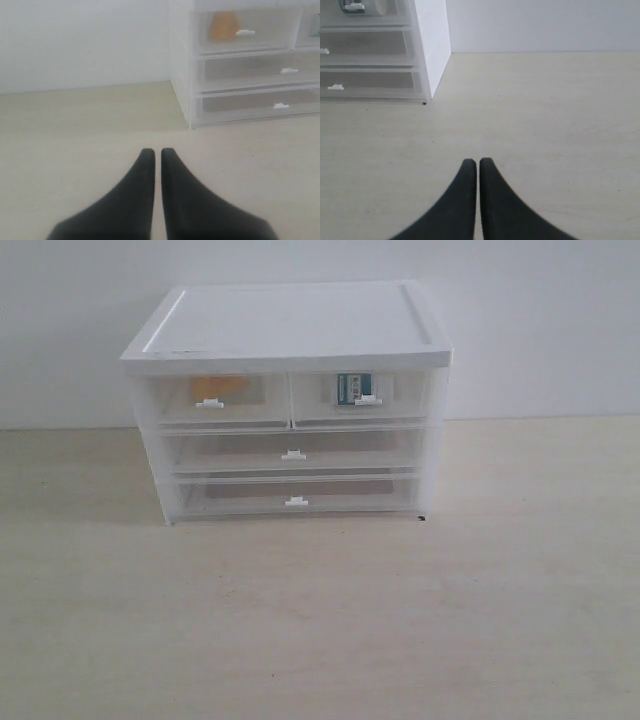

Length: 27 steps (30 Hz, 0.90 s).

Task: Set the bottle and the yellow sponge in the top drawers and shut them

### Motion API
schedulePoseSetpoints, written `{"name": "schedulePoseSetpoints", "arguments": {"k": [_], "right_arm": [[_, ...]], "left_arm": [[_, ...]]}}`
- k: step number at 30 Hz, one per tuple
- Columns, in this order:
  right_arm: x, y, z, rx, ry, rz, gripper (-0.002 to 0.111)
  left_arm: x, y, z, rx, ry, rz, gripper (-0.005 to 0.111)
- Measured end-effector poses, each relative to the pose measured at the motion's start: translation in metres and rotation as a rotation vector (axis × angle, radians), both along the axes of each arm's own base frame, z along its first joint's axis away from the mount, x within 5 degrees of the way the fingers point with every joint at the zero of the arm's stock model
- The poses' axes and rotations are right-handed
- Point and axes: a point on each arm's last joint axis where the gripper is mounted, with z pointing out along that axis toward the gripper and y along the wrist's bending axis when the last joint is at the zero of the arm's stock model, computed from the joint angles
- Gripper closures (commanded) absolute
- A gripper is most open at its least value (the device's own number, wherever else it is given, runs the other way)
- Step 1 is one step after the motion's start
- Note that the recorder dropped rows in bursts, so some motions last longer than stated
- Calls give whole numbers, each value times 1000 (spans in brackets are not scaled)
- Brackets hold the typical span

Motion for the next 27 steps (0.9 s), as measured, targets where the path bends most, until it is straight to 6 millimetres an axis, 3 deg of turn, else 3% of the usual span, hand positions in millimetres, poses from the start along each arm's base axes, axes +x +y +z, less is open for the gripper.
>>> {"name": "schedulePoseSetpoints", "arguments": {"k": [27], "right_arm": [[0,0,0,0,0,0,108]], "left_arm": [[-1,0,-3,-22,35,18,103]]}}
